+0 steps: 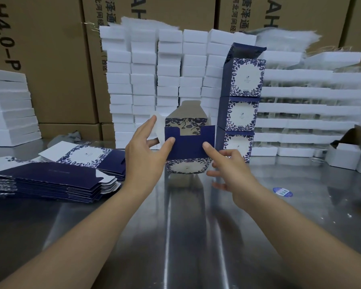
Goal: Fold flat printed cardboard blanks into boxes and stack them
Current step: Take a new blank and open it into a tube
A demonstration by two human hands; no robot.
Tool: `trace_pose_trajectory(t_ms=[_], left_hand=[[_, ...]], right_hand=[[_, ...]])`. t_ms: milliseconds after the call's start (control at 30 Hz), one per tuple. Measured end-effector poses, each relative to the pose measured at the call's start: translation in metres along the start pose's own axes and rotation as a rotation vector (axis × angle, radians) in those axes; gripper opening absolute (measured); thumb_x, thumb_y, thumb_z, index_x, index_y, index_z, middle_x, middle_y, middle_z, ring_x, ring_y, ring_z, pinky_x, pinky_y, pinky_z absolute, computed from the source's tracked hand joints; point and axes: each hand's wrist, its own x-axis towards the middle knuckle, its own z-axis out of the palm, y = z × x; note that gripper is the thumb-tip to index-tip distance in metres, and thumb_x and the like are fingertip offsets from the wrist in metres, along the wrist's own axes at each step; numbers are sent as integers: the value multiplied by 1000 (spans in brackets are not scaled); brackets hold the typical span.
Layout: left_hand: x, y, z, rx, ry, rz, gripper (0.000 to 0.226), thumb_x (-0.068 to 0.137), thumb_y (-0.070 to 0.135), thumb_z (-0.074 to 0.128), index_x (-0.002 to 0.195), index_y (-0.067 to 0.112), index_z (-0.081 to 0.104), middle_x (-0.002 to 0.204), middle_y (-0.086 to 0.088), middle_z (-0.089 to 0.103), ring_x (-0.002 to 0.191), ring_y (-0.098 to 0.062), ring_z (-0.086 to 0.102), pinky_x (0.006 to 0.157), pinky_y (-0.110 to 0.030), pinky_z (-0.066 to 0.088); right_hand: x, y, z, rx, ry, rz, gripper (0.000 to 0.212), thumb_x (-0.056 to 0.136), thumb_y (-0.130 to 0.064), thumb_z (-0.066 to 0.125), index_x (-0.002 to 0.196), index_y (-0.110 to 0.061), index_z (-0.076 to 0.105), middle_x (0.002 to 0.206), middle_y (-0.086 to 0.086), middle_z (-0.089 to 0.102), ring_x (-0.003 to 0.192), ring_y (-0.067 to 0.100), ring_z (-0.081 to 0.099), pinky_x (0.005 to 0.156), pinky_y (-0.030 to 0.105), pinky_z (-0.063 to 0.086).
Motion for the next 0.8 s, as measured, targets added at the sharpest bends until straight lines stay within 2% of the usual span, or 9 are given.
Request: trace_pose_trajectory(t_ms=[67, 167, 233, 300, 433, 533, 667, 733, 800], left_hand=[[-2, 0, 1, 9, -10, 30, 68, 93, 31, 82, 154, 35, 53, 141, 37, 50, 116, -1, 67, 93, -29, 60], [-4, -1, 2, 71, -43, 142, 66, 94, 26, 81, 154, 31, 54, 153, 20, 54, 116, 10, 61, 100, -29, 58], [-6, -2, 3, 127, -79, 234, 67, 93, 23, 81, 154, 28, 55, 154, 14, 55, 118, 10, 60, 103, -29, 57], [-7, -4, 4, 158, -101, 290, 66, 93, 22, 81, 153, 30, 55, 153, 12, 56, 119, 6, 62, 104, -32, 57], [-6, -7, 4, 123, -76, 287, 65, 92, 25, 81, 151, 34, 56, 150, 20, 56, 115, 10, 62, 101, -28, 58], [-6, -6, 4, 59, -29, 217, 64, 92, 23, 83, 150, 34, 58, 149, 23, 57, 113, 8, 64, 97, -23, 57], [-6, -3, 4, 49, 27, 172, 65, 92, 21, 82, 151, 33, 57, 149, 21, 57, 110, 9, 64, 95, -24, 57], [-5, -1, 3, 31, 53, 136, 66, 92, 21, 83, 151, 33, 57, 149, 21, 57, 110, 8, 65, 95, -30, 59], [-5, 1, 3, 17, 72, 109, 66, 92, 21, 83, 152, 33, 57, 148, 22, 56, 110, 6, 65, 94, -33, 59]], right_hand=[[-1, -2, -1, 31, -25, 36, 66, 78, -76, 73, 118, -28, 53, 115, -6, 64, 98, 16, 73, 83, 42, 63], [-2, -6, -3, 25, -19, 36, 74, 74, -90, 62, 120, -32, 58, 119, -8, 66, 105, 18, 70, 94, 50, 60], [-4, -9, -3, 49, -27, 56, 79, 72, -95, 57, 125, -35, 61, 120, -9, 71, 106, 18, 70, 93, 49, 58], [-5, -12, -5, 104, -23, 90, 72, 76, -92, 56, 122, -38, 65, 114, -9, 76, 102, 19, 73, 87, 45, 59], [-2, -11, -11, 265, 3, 140, 46, 93, -78, 52, 105, -37, 70, 80, -11, 80, 84, 17, 77, 80, 44, 62], [-3, -9, -8, 271, -36, 93, 45, 90, -78, 58, 106, -39, 73, 93, -12, 80, 80, 12, 78, 75, 41, 66], [-4, -4, 4, 241, -133, 36, 57, 81, -71, 75, 123, -34, 71, 113, -12, 78, 94, 4, 76, 86, 38, 63], [-4, 0, 10, 307, -142, 71, 68, 78, -63, 83, 134, -29, 64, 124, -7, 75, 108, 9, 72, 94, 42, 61], [-5, 5, 15, 412, -139, 157, 69, 74, -59, 88, 131, -30, 63, 126, -5, 68, 119, 17, 65, 98, 46, 60]])
